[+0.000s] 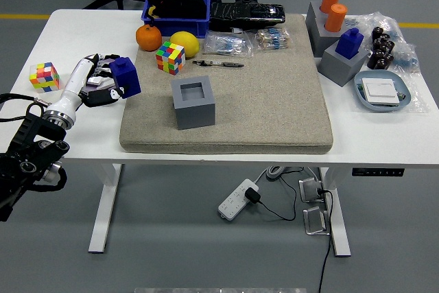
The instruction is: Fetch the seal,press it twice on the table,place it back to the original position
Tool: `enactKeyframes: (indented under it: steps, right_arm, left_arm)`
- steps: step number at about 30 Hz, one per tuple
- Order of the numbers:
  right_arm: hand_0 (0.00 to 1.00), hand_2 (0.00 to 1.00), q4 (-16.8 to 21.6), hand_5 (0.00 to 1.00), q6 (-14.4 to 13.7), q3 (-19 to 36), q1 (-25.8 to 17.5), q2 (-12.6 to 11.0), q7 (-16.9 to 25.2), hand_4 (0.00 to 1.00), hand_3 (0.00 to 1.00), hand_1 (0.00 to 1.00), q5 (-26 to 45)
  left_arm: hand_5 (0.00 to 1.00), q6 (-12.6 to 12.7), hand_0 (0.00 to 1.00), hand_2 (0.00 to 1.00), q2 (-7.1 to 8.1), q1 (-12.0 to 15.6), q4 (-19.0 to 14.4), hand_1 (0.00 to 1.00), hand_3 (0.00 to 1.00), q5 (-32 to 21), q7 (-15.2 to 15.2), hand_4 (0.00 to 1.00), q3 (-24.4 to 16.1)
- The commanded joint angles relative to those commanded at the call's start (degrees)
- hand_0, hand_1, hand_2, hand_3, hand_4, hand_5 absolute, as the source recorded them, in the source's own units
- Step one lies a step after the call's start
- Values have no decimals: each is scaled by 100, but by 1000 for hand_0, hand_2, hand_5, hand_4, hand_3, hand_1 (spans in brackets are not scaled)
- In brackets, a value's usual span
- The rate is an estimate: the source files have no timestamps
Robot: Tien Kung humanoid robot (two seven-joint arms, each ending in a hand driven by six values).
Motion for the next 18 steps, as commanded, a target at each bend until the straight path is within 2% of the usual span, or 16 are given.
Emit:
enactKeyframes:
  steps: [9, 18]
  right_arm:
    - [835, 698, 16, 516, 0, -31, -8, -3, -2, 749, 718, 732, 11]
    - [835, 698, 18, 516, 7, -52, -7, 13, 2, 749, 717, 731, 14]
  left_arm:
    - [2, -10, 641, 442, -199, 193, 15, 524, 758, -99, -13, 697, 84]
    - [2, 19, 637, 436, -304, 288, 24, 522, 748, -155, -47, 696, 99]
